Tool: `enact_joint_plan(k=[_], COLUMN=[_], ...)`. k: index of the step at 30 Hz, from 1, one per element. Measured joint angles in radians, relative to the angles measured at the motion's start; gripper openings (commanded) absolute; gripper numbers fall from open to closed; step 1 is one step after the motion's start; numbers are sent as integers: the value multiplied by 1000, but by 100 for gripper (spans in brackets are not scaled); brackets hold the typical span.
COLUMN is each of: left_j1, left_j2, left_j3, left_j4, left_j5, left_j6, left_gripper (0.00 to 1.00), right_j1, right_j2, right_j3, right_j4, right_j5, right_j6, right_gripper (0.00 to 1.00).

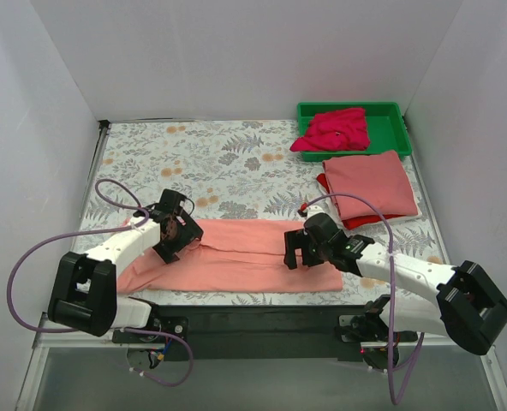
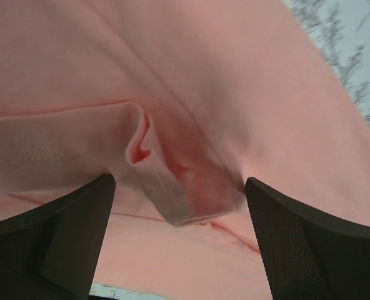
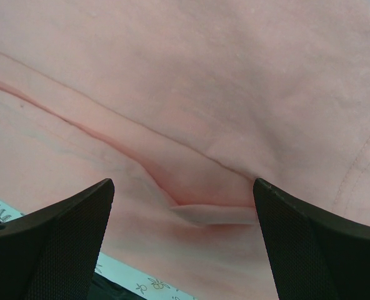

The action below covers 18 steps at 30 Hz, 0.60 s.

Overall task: Fold and stack the t-shirts
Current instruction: Fold the tshirt

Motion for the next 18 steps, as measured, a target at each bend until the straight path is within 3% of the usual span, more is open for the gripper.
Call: enact_joint_plan(k=[8, 15, 18], left_j1=[-46, -74, -74], left_j2=[-139, -307, -267], left_j3=[-74, 31, 98], left_j4=[-130, -259, -271], left_j5=[-9, -100, -148], left_j6=[-72, -129, -152], left_gripper=[85, 87, 74], right_j1=[0, 0, -1], right_j2=[-66, -76, -76], right_j3=[-50, -53, -53], right_j4=[0, 0, 0], right_j5=[12, 24, 24], right_j6=[11, 20, 22], right_gripper=[98, 98, 98])
